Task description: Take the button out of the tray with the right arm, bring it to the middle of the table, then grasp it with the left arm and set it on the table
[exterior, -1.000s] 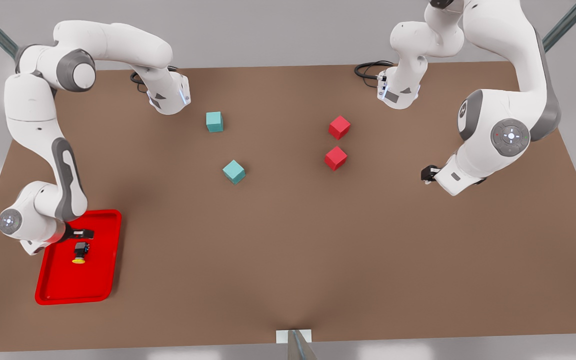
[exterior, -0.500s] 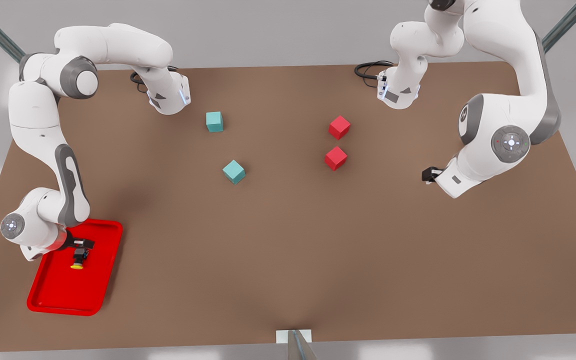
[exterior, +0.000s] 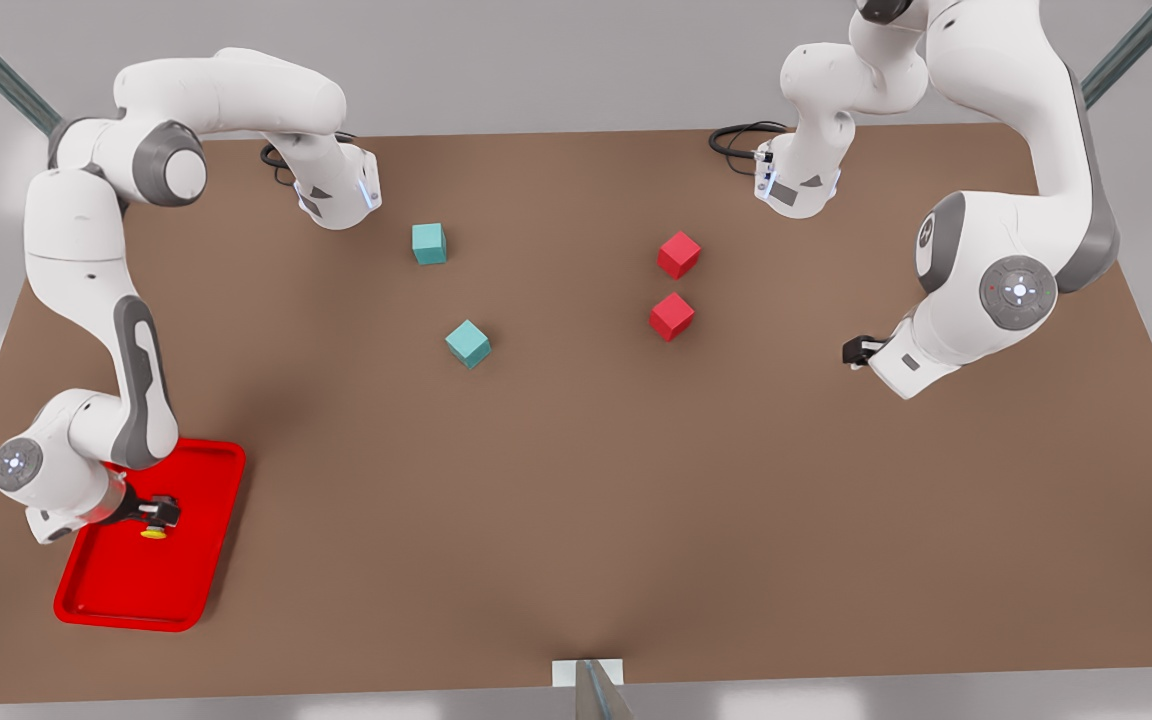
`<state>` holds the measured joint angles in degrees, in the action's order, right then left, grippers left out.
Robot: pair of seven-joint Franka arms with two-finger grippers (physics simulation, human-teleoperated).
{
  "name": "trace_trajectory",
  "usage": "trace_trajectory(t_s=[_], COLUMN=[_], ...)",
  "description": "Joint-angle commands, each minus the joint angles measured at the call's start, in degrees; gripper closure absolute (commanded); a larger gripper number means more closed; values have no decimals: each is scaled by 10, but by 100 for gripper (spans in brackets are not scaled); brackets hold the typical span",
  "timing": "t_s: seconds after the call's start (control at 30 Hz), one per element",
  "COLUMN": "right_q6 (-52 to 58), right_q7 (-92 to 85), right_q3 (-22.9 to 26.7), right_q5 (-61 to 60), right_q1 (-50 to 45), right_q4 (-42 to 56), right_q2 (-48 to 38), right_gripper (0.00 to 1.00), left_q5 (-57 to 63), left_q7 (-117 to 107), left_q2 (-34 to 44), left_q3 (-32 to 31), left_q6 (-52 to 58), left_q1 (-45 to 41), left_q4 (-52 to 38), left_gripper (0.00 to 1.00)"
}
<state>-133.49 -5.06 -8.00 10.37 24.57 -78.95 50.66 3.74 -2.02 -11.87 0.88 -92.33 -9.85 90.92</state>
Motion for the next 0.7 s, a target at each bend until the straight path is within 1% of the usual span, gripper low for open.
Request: trace_trajectory(t_s=[0.0,0.2,0.4,0.43,0.47,0.5,0.53,0.57,0.6,0.67], right_q6=[0,0,2,11,16,24,28,40,40,40], right_q7=[13,16,19,18,17,16,9,7,6,4], right_q3=[0,0,1,1,1,1,1,1,1,1], right_q5=[0,-3,-3,-3,-3,-3,-3,-3,-2,-1], right_q1=[-2,-6,4,4,4,3,4,4,3,2], right_q4=[4,16,-10,-12,-12,-13,-12,-11,-11,-10], right_q2=[3,10,6,6,6,6,5,5,4,4], right_gripper=[0,0,0,2,10,24,46,52,56,59], left_q5=[0,0,0,0,0,0,0,0,0,0], left_q7=[0,0,-1,-2,-2,-2,-1,-1,-1,0], left_q2=[0,0,0,0,0,0,0,0,0,0], left_q3=[0,0,0,0,0,0,0,0,0,0], left_q6=[-1,0,1,1,1,1,1,1,1,0], left_q1=[0,0,-1,-1,-1,-1,-1,-1,-1,-1], left_q4=[0,0,0,0,0,0,0,0,0,0], left_gripper=[0,0,0,0,0,0,0,0,0,0])
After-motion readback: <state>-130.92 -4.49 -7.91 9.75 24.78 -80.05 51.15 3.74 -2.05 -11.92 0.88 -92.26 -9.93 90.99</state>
